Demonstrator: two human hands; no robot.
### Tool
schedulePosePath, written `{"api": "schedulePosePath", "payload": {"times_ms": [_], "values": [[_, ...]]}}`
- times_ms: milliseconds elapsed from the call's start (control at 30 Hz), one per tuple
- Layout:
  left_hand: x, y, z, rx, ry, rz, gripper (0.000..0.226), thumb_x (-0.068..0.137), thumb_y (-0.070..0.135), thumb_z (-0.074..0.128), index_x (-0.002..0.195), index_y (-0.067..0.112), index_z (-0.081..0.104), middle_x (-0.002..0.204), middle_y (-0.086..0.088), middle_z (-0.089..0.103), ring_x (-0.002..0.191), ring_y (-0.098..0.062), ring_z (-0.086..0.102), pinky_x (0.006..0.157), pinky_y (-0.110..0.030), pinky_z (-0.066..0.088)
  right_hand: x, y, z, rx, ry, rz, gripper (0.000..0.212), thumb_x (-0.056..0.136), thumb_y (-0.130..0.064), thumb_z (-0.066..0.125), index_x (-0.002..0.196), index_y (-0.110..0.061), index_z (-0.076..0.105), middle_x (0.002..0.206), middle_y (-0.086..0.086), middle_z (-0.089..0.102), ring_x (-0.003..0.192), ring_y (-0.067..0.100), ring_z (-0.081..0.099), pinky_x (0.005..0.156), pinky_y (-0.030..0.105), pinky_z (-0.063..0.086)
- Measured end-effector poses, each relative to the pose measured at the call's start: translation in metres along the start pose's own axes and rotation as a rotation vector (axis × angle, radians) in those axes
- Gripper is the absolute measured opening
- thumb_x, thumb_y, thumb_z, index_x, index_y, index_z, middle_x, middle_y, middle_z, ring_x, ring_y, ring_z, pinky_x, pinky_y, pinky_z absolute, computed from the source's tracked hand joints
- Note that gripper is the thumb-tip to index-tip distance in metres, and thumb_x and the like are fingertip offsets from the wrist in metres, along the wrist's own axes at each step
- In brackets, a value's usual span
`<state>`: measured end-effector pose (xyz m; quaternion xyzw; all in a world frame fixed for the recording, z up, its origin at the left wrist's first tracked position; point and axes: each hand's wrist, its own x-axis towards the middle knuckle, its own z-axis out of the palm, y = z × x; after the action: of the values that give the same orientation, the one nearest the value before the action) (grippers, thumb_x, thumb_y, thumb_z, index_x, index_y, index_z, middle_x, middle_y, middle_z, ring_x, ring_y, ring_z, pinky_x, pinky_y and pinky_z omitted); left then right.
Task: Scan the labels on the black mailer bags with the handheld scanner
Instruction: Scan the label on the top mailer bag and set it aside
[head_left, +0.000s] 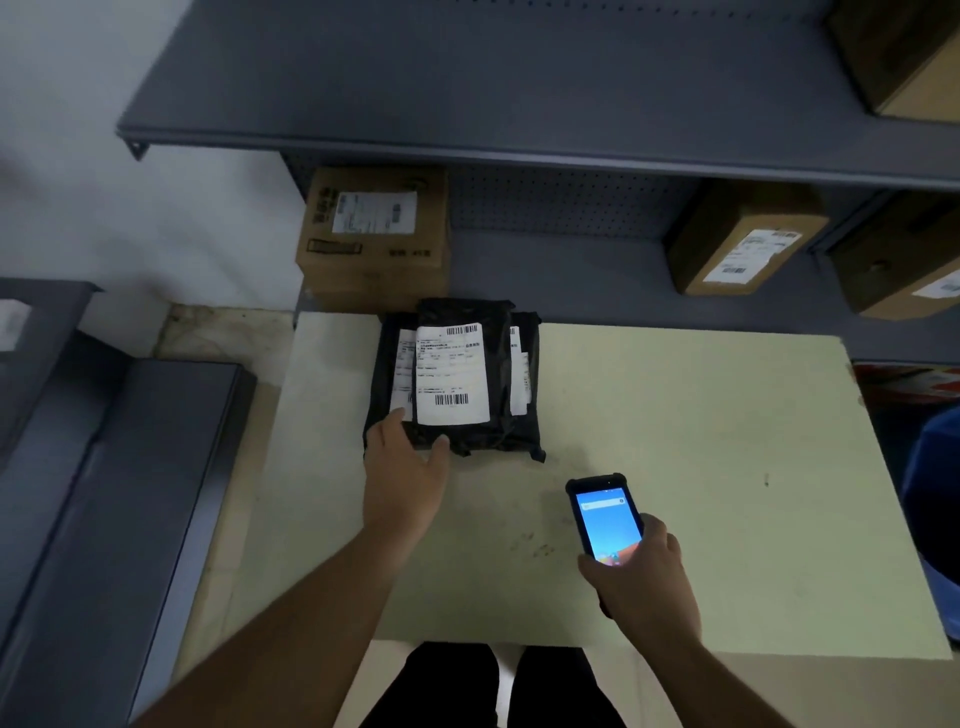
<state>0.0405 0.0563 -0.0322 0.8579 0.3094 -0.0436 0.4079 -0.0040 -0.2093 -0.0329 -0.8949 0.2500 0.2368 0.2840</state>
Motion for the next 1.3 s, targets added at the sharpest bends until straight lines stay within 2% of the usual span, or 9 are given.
{"api": "schedulePosePath", "payload": {"times_ms": [67, 200, 333, 500, 667, 933, 1133, 1233, 1300], "values": [[0.011, 0.008, 0.004, -0.015, -0.007, -0.056, 0.076, 0.095, 0.039, 0.067, 0.158, 0.013, 0.033, 0.156, -0.010, 0.038, 0.141, -0.030, 0.045, 0.108, -0.043, 0.043, 0.000, 0.002, -0.004, 0.016, 0.016, -0.004, 0.073, 0.076, -0.026, 0.083, 0.139, -0.016, 0.047, 0.115, 0.001, 0.051, 0.073, 0.018, 0.068, 0.065, 0.038, 0.058], [0.034, 0.020, 0.017, -0.145, -0.037, -0.219, 0.080, 0.088, 0.042, 0.075, 0.152, 0.011, 0.039, 0.150, -0.013, 0.041, 0.131, -0.034, 0.053, 0.107, -0.046, 0.049, 0.002, 0.006, -0.009, 0.022, 0.026, -0.011, 0.077, 0.071, -0.027, 0.085, 0.137, -0.017, 0.048, 0.108, -0.002, 0.051, 0.075, 0.020, 0.068, 0.066, 0.045, 0.065], [0.055, 0.026, 0.027, -0.244, -0.060, -0.364, 0.091, 0.074, 0.047, 0.084, 0.147, 0.011, 0.045, 0.143, -0.012, 0.051, 0.121, -0.034, 0.061, 0.098, -0.052, 0.057, 0.006, 0.013, -0.013, 0.066, 0.043, -0.009, 0.077, 0.072, -0.025, 0.085, 0.139, -0.016, 0.048, 0.107, 0.000, 0.052, 0.073, 0.024, 0.069, 0.059, 0.041, 0.063], [0.064, 0.032, 0.040, -0.130, -0.073, -0.405, 0.107, 0.058, 0.051, 0.090, 0.144, 0.010, 0.041, 0.140, -0.012, 0.052, 0.123, -0.034, 0.057, 0.099, -0.052, 0.056, 0.013, 0.020, -0.016, 0.050, 0.038, 0.035, 0.085, 0.073, -0.020, 0.089, 0.145, -0.011, 0.045, 0.117, 0.007, 0.050, 0.103, 0.026, 0.053, 0.082, 0.039, 0.053], [0.064, 0.039, 0.052, 0.002, -0.094, -0.427, 0.115, 0.060, 0.052, 0.093, 0.148, 0.007, 0.034, 0.145, -0.015, 0.047, 0.133, -0.035, 0.049, 0.108, -0.048, 0.049, 0.017, 0.024, -0.015, -0.017, 0.065, 0.107, 0.087, 0.072, -0.019, 0.092, 0.143, -0.007, 0.044, 0.113, 0.004, 0.045, 0.105, 0.018, 0.040, 0.100, 0.047, 0.053], [0.067, 0.052, 0.056, 0.021, -0.101, -0.487, 0.110, 0.065, 0.043, 0.094, 0.149, 0.006, 0.032, 0.148, -0.016, 0.045, 0.136, -0.037, 0.047, 0.107, -0.048, 0.048, 0.021, 0.033, -0.014, -0.028, 0.087, 0.152, 0.088, 0.071, -0.019, 0.094, 0.143, -0.007, 0.043, 0.114, 0.004, 0.044, 0.105, 0.018, 0.040, 0.102, 0.049, 0.054], [0.059, 0.055, 0.060, -0.009, -0.050, -0.447, 0.099, 0.062, 0.041, 0.094, 0.136, 0.011, 0.036, 0.134, -0.014, 0.060, 0.119, -0.038, 0.062, 0.094, -0.053, 0.058, 0.023, 0.035, -0.015, -0.048, 0.093, 0.116, 0.087, 0.071, -0.018, 0.094, 0.142, -0.005, 0.046, 0.114, 0.007, 0.048, 0.110, 0.023, 0.045, 0.102, 0.049, 0.053], [0.056, 0.057, 0.058, -0.012, -0.043, -0.403, 0.103, 0.063, 0.039, 0.095, 0.140, 0.016, 0.031, 0.134, -0.015, 0.058, 0.118, -0.037, 0.062, 0.092, -0.052, 0.059, 0.023, 0.032, -0.015, -0.083, 0.085, 0.089, 0.086, 0.072, -0.018, 0.094, 0.142, -0.002, 0.047, 0.120, 0.011, 0.055, 0.120, 0.030, 0.049, 0.104, 0.048, 0.052], [0.056, 0.059, 0.056, -0.070, -0.046, -0.395, 0.110, 0.063, 0.031, 0.096, 0.146, 0.020, 0.026, 0.139, -0.017, 0.050, 0.122, -0.039, 0.058, 0.095, -0.052, 0.058, 0.023, 0.029, -0.017, -0.063, 0.073, 0.094, 0.086, 0.073, -0.019, 0.093, 0.143, -0.004, 0.046, 0.114, 0.006, 0.049, 0.119, 0.027, 0.048, 0.104, 0.046, 0.052]]}}
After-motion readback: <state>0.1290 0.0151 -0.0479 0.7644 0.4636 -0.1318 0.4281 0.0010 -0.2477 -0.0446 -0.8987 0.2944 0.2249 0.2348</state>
